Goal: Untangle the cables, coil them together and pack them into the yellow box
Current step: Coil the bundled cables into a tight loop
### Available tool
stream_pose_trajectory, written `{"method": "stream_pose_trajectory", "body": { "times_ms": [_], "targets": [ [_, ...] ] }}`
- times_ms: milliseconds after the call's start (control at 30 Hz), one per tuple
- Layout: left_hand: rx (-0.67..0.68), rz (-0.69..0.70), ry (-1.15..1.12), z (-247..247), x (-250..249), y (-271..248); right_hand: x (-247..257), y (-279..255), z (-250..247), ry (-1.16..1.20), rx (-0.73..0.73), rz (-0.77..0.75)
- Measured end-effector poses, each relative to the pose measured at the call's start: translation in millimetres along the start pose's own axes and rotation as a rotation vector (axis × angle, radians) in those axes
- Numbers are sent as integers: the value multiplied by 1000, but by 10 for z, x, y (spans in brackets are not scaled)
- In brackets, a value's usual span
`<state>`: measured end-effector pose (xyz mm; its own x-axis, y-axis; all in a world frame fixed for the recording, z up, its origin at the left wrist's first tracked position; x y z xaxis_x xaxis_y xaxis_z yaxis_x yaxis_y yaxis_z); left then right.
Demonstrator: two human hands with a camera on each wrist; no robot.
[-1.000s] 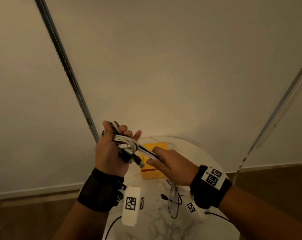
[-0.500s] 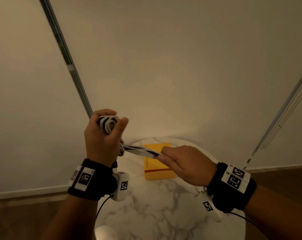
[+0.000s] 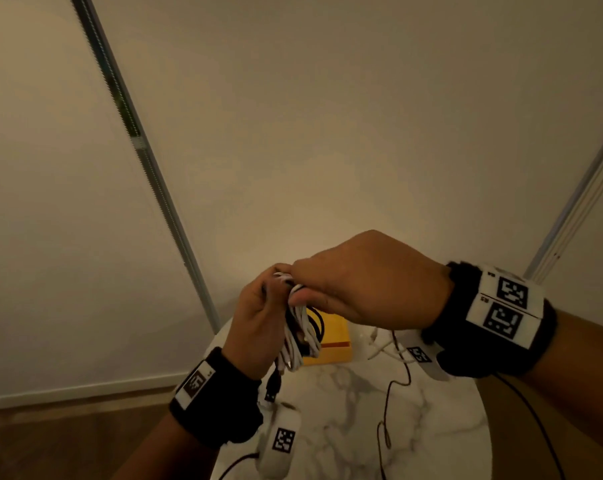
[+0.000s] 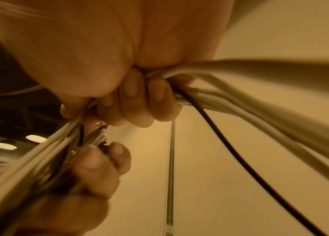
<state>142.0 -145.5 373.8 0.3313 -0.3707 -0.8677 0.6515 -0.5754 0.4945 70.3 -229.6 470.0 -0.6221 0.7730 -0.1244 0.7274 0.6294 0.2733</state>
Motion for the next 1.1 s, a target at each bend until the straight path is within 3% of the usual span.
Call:
{"method": "stream_pose_trajectory", "body": {
  "times_ms": [67, 100, 200, 300, 400, 500, 567, 733, 800, 900, 1000, 1100],
  "targets": [
    [123, -74, -251, 87, 85, -20, -98, 5, 9, 23, -31, 59],
    [154, -108, -259, 90, 106, -32, -126, 4, 46, 27, -23, 76],
    [148, -154, 14, 45, 94, -63, -120, -6, 161, 51, -5, 87],
    [141, -141, 70, 68, 93, -79, -153, -19, 207, 119, -36, 139],
    [-21, -133, 22, -54, 133, -65, -337, -54, 272, 271, -67, 260],
    [-277, -177, -217, -259, 171, -77, -583, -160, 495, 549, -88, 380],
    [-360, -195, -422, -318, 233, -46, -629, -225, 734, 673, -56, 424],
    [-247, -387, -684, -189, 316, 31, -362, -215, 1369, 985, 80, 437],
    [-311, -379, -744, -184, 341, 26, -313, -194, 1516, 1138, 67, 465],
    [-427, -303, -789, -352, 367, 28, -245, -199, 1633, 1037, 105, 449],
    [-461, -239, -674, -646, 305, 32, -182, -302, 1779, 1024, 153, 448],
    [-543, -77, -217, -834, 8, -3, -176, -355, 1825, 930, 166, 441]
  ]
}}
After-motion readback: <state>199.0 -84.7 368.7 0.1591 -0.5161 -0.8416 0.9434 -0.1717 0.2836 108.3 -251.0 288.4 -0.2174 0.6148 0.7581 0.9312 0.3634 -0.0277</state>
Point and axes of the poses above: each hand's wrist, its own y-axis towards the middle knuckle, its own z-axis out of the palm, x = y × z, the point moved 8 cm from there along y, towards the middle knuckle, and after that the axes turned 8 degrees about x, right-handed, at the moved point
